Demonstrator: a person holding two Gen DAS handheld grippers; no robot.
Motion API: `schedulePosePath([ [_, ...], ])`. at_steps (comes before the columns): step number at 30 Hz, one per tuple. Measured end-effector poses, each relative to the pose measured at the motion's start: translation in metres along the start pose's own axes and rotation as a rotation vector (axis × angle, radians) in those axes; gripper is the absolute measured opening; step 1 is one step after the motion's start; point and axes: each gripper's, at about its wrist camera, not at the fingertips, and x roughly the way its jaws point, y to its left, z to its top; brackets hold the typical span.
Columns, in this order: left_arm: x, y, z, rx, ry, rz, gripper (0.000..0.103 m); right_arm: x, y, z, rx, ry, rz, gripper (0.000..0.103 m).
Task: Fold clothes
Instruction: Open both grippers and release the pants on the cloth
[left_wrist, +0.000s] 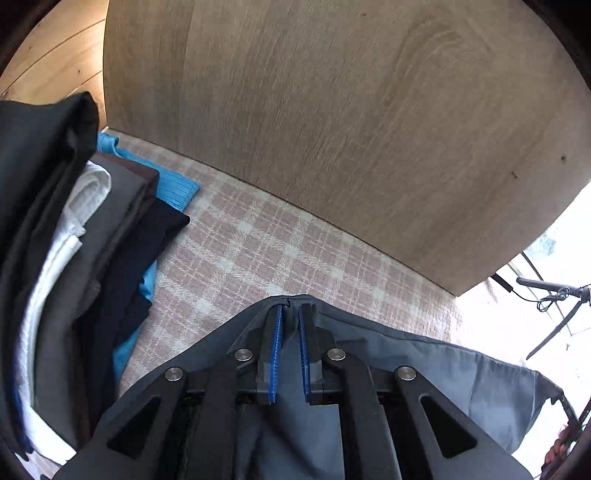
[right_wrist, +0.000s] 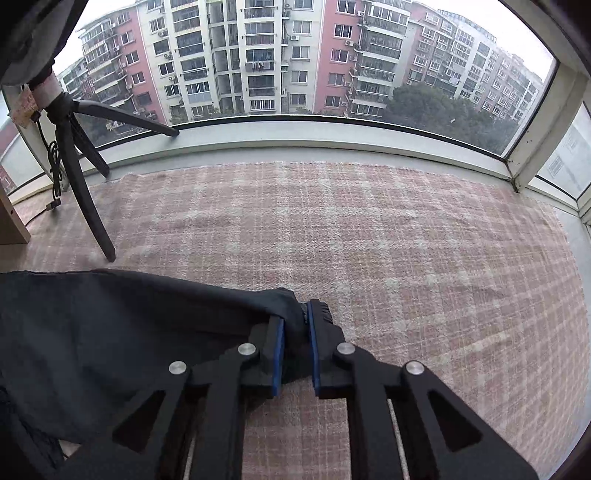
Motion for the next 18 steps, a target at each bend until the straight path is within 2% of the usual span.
schedulePosePath([
  [4,-0.041,0.011,-0.017,0.033,-0.021,-0.028,0.010,-0.058,0.017,-0.031,-0.039,-0.023,0.113,0.022],
  [7,-0.082,0.019,-0.042,0.067,-0.060,-0.041,0.016,-0.095,0.057,-0.071,-0.136,-0.010,0.215,0.025],
  [9,-0.113,0.030,-0.063,0.087,-0.089,-0.043,0.019,-0.116,0.092,-0.100,-0.239,-0.010,0.238,0.026],
  [10,-0.129,0.034,-0.074,0.099,-0.103,-0.050,0.021,-0.120,0.107,-0.113,-0.256,0.005,0.278,0.028],
  [11,-0.144,0.042,-0.086,0.096,-0.119,-0.054,0.021,-0.123,0.122,-0.126,-0.263,0.026,0.327,0.036],
  [12,-0.158,0.051,-0.097,0.088,-0.133,-0.062,0.021,-0.126,0.138,-0.138,-0.269,0.048,0.376,0.040],
  [15,-0.195,0.080,-0.131,0.046,-0.169,-0.086,0.021,-0.112,0.183,-0.168,-0.304,0.094,0.399,0.041],
  [18,-0.235,0.110,-0.162,0.030,-0.212,-0.072,0.021,-0.091,0.210,-0.182,-0.282,0.150,0.428,0.041],
])
